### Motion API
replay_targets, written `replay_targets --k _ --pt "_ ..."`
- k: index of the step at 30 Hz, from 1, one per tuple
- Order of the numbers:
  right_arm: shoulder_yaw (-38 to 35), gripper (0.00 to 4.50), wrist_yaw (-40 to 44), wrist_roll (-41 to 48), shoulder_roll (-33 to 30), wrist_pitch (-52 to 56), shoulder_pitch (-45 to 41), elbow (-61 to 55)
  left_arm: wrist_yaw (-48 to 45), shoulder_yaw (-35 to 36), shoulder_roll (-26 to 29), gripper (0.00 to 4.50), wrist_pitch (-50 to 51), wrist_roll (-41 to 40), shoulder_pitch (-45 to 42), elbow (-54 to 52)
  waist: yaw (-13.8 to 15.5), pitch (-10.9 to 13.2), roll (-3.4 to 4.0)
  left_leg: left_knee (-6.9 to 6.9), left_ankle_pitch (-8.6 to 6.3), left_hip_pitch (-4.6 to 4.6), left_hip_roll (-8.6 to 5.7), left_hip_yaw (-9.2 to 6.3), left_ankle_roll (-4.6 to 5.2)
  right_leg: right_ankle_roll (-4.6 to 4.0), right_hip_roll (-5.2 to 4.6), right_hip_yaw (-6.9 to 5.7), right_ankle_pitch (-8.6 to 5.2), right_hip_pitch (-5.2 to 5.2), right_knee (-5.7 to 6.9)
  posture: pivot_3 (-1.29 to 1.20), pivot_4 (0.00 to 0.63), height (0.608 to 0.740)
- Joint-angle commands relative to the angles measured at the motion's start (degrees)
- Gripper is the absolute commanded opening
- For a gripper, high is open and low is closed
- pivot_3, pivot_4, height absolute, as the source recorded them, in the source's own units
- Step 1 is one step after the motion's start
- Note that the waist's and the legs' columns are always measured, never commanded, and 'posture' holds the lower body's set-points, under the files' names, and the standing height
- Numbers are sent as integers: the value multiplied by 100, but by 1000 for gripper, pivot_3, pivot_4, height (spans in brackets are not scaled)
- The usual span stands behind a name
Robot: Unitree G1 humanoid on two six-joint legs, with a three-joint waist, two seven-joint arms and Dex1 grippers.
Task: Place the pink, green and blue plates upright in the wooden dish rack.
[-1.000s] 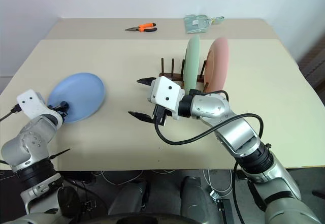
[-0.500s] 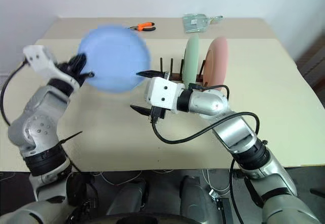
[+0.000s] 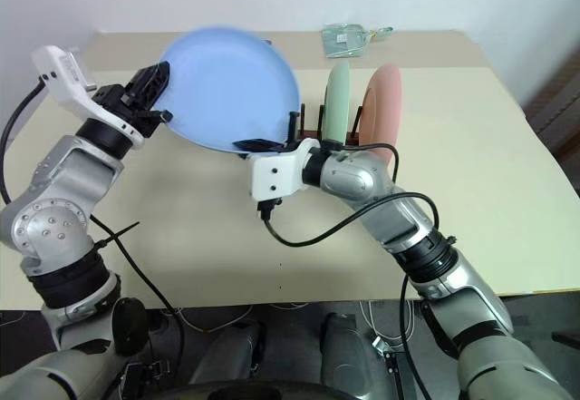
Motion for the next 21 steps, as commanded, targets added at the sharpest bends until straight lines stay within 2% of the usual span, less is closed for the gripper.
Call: replay_targets --k 1,3,4,7,10,15,21 --pt "-547 0 -206 304 269 79 -52 -162 559 688 77 2438 -896 128 -394 367 -4 0 0 0 1 -1 0 0 -1 -2 0 0 1 -1 0 0 150 740" --pt "-805 0 -247 688 549 301 -86 -291 673 836 327 2438 -1479 620 -413 705 -26 0 0 -3 1 2 1 0 -2 -3 2 1 2 -2 0 0 150 740" --pt "-965 0 -244 982 713 464 -99 -399 494 687 584 2438 -1735 990 -232 835 -44 0 0 -7 2 3 2 1 -3 -4 5 2 2 -5 1 0 150 740" --pt "-1532 0 -332 2080 1273 1425 -112 -840 -294 -163 1190 2438 -2164 1770 550 980 -39 -4 -1 -55 20 11 4 9 -28 -12 10 19 7 -22 0 0 150 740" --pt "-2223 0 -738 3469 1843 2744 -260 -1338 -1219 -1094 1434 2438 -2378 2028 1466 695 26 -8 1 -67 30 8 4 1 -46 -14 9 14 7 -30 1 0 150 740" --pt "-3280 0 -2133 5583 2559 4677 -600 -1678 -2187 -2144 1534 2438 -2426 2115 2442 300 -13 -8 2 -65 20 -3 7 -4 -25 -41 6 14 15 -46 1 0 150 740" --pt "-4071 0 -4230 6868 3276 5639 -821 -1383 -2487 -2511 1444 2438 -2411 2195 2740 227 -47 -7 17 -85 23 1 18 -9 -28 -67 30 19 10 -81 23 0 150 740"
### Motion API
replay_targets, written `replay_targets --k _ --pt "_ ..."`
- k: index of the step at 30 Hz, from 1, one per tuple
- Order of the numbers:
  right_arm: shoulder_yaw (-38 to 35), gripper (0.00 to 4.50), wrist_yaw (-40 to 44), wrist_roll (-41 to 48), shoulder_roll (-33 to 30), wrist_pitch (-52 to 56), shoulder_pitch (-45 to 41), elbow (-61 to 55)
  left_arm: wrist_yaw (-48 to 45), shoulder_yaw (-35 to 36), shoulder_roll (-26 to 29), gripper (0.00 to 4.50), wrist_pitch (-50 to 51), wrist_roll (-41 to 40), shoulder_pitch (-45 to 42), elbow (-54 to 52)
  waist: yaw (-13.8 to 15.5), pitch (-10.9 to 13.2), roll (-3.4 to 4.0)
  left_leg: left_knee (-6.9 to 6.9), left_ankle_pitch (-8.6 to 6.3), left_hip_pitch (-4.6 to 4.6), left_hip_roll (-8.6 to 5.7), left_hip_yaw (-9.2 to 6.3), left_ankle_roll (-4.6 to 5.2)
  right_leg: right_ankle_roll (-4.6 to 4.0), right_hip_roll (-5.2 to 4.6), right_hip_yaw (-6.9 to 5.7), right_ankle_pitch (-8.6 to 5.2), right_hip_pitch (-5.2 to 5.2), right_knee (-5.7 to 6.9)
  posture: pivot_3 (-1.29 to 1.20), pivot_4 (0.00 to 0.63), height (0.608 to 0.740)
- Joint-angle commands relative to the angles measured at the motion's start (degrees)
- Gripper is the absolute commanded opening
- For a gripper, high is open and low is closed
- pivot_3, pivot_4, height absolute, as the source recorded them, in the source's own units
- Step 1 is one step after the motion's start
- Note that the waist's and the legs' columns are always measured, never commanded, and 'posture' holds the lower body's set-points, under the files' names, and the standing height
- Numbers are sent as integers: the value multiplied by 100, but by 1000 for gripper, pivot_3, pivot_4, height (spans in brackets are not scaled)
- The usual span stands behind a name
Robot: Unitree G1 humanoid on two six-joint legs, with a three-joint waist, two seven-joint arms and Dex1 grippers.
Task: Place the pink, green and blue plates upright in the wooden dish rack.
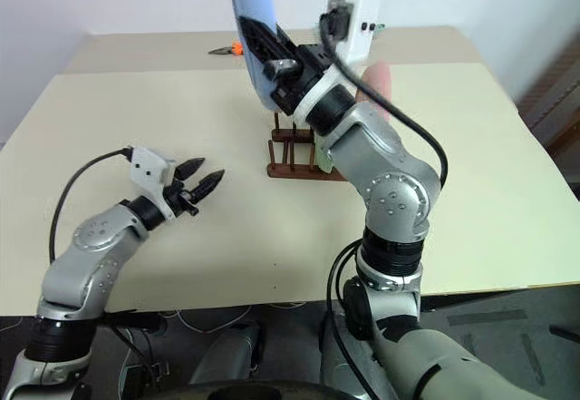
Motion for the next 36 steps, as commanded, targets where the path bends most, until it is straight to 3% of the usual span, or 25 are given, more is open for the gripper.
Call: replay_targets --k 1,10,19,26,30,33,36 --pt "-326 0 -1038 736 245 326 -243 -45 -180 -86 101 2438 -190 189 87 -224 -5 1 3 0 0 0 2 0 0 2 2 0 1 -1 1 0 150 740" --pt "-507 0 -2479 1645 159 528 -386 139 -592 -405 199 2438 -364 508 254 -231 5 1 5 5 1 -2 1 7 0 9 1 4 5 3 -2 0 150 740" --pt "-489 0 -3131 1821 -78 355 -384 422 -694 -507 95 2438 -339 614 236 -286 -6 1 7 4 2 -1 1 8 1 10 2 3 5 3 -2 0 150 740" --pt "-379 0 -3167 1723 -228 284 -567 851 -708 -567 44 2438 -319 667 242 -326 -5 1 7 5 2 -1 1 8 1 10 2 3 5 3 -2 0 150 740" --pt "-97 1565 -2747 1213 -541 153 -797 1106 -713 -621 17 2469 -311 693 249 -357 -4 1 7 4 2 -2 1 9 2 10 2 3 5 3 -3 0 150 740" --pt "398 2965 -1905 406 -1163 -172 -1003 969 -706 -647 -3 2469 -282 688 263 -398 0 3 9 6 2 -4 0 12 2 11 2 3 5 3 -4 0 150 740" --pt "849 2965 -681 -282 -2001 -681 -977 545 -697 -682 -15 2469 -263 703 270 -419 3 2 8 5 2 -4 1 11 2 12 2 2 4 4 -4 0 150 740"
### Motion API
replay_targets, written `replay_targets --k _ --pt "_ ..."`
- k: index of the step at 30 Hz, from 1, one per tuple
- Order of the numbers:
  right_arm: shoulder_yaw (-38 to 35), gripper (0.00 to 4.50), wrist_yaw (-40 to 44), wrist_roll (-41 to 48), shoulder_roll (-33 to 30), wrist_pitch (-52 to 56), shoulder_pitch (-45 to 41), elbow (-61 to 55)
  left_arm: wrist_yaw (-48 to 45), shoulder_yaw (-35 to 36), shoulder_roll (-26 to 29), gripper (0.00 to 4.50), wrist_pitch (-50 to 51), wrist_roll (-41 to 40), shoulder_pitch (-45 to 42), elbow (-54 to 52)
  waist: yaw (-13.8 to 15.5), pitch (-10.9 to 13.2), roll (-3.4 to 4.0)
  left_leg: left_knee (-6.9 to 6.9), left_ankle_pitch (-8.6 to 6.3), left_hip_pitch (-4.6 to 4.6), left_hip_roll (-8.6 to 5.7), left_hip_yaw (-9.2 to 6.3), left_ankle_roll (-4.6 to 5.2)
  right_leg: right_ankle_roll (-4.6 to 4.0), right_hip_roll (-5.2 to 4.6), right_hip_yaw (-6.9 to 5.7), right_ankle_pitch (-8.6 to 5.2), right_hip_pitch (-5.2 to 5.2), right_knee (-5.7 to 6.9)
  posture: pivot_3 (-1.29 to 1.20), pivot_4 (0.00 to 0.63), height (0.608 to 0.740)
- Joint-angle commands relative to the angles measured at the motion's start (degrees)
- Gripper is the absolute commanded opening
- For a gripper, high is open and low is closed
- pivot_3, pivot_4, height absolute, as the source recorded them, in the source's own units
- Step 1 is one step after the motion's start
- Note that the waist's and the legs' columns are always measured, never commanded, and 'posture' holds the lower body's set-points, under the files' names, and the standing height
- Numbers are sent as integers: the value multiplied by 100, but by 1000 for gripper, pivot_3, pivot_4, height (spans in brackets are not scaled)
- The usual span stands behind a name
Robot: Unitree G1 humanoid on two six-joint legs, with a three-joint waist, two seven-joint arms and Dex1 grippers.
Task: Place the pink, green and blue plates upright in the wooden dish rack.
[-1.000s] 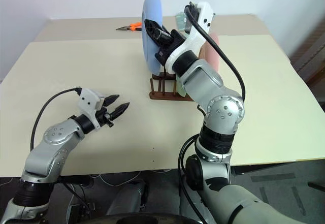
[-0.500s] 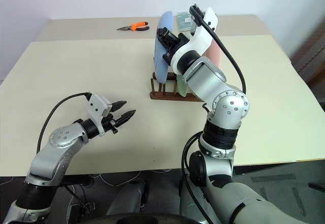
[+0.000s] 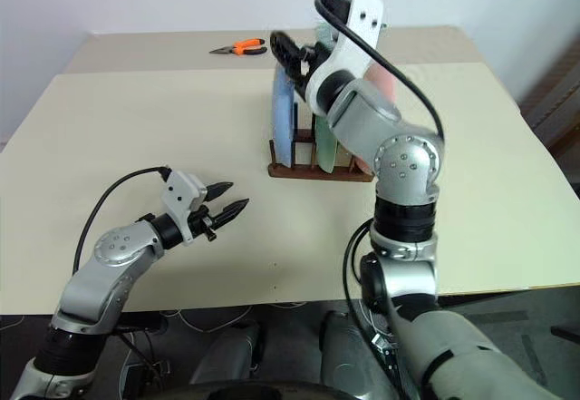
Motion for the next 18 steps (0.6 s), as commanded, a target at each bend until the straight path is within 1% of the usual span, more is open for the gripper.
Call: replay_targets --k 1,3,5,8,9,10,11,12,14,16,18 --pt "468 2965 1657 -834 -974 -802 -51 -787 -10 -53 -23 2469 -11 37 -37 -262 8 0 0 1 0 -1 0 0 0 1 0 -1 -1 2 -2 0 150 740" --pt "459 2965 2402 -1102 -1530 -1180 173 -1027 -17 -82 -31 2469 -7 53 -50 -252 18 -2 -4 2 0 -2 0 1 0 3 -1 -2 -2 7 -11 0 150 740" --pt "20 2965 2954 -970 -1993 -1312 546 -1128 -34 -98 -34 2469 -14 67 -81 -209 23 -5 -10 3 -2 -1 0 0 2 7 -1 -3 -4 18 -17 0 150 740" --pt "-932 2965 3798 -904 -2845 -1495 1484 -1094 -85 -96 21 2469 -107 137 -127 -60 68 -7 -16 10 -2 0 0 -3 3 8 -4 -8 -5 32 -28 0 150 740" --pt "-1298 2965 4038 -951 -3135 -1513 1918 -987 -84 -46 29 2469 -130 139 -130 8 94 -7 -15 13 -3 0 -1 -3 5 1 -6 -9 -10 37 -30 0 150 740" --pt "-1536 2965 4201 -976 -3322 -1537 2207 -893 -71 -23 21 2469 -134 145 -134 43 107 -6 -14 13 -2 -2 -5 -1 10 -7 -12 -9 -14 38 -35 0 150 740" --pt "-1889 2965 4457 -1056 -3509 -1615 2730 -766 -44 68 16 2469 -176 148 -130 141 120 -5 -12 13 -3 0 -6 5 15 -6 -14 -7 -15 39 -35 0 150 740" --pt "-2179 2965 4675 -1134 -3652 -1673 3196 -632 -11 155 11 2469 -224 159 -129 242 150 -6 -12 12 -4 0 -6 8 16 -7 -16 -4 -15 38 -34 0 150 740" --pt "-2513 2965 5138 -1417 -3817 -1917 4194 -452 94 402 -9 2469 -390 186 -130 555 166 -8 -8 10 -6 5 -4 11 20 -4 -16 -6 -17 39 -33 0 150 740" --pt "-2509 2965 5431 -1690 -3811 -2126 4987 -369 143 596 35 2469 -554 228 -98 822 156 -9 -4 8 -6 8 -2 12 21 -3 -15 -6 -17 39 -31 0 150 740" --pt "-2372 2965 5565 -1887 -3693 -2311 5437 -223 195 758 68 2469 -671 282 -71 1019 128 -13 11 11 -6 9 0 22 21 13 -14 1 -28 38 -29 0 150 740"
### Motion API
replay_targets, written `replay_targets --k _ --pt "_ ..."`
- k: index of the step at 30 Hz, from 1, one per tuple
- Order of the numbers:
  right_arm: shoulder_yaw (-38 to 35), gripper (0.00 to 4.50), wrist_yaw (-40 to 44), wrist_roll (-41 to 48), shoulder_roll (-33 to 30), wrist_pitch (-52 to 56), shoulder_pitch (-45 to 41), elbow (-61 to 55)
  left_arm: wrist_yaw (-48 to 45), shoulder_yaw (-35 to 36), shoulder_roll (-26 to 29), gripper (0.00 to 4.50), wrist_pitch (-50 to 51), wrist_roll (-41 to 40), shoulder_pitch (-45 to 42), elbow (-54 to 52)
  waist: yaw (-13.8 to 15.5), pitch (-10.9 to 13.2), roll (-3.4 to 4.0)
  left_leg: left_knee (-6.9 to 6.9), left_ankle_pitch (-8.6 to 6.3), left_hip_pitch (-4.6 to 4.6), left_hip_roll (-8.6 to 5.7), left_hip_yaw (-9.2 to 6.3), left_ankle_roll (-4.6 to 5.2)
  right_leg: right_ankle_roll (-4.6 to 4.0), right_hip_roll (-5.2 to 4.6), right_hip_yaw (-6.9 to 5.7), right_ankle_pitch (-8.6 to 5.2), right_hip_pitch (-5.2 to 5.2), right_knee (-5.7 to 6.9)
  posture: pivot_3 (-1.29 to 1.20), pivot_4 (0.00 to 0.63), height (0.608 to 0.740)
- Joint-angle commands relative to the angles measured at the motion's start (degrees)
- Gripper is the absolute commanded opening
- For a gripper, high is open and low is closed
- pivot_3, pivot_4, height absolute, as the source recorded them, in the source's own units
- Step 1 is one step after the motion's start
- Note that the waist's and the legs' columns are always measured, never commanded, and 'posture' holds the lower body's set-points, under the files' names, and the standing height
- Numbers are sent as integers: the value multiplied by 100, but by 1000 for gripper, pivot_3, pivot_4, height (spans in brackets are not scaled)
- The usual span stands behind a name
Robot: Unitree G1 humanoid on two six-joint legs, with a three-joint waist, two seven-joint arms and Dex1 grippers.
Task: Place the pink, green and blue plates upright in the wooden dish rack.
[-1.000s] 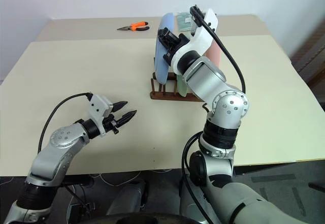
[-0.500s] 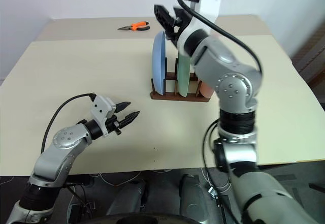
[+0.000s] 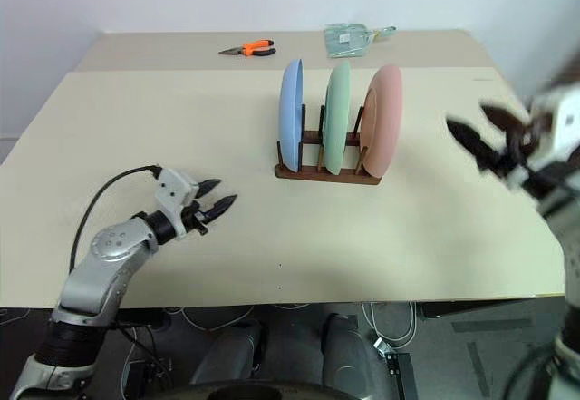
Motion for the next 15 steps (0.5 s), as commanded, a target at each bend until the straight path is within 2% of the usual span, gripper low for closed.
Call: replay_targets --k 1,6,15 --pt "95 2965 358 -421 67 -565 401 119 131 349 36 2469 -323 88 14 185 -24 -5 9 1 0 2 0 5 0 1 0 5 -1 0 0 0 150 740" --pt "535 2965 438 -854 281 -1060 346 575 156 660 102 2469 -434 46 178 248 -83 -5 15 9 1 2 -1 12 1 -1 -7 7 0 2 2 0 150 740" --pt "1136 2965 504 -1393 406 -1567 -120 1115 260 814 84 2469 -504 74 329 197 -71 -4 14 10 1 0 -7 9 1 -1 -15 6 2 2 1 0 150 740"
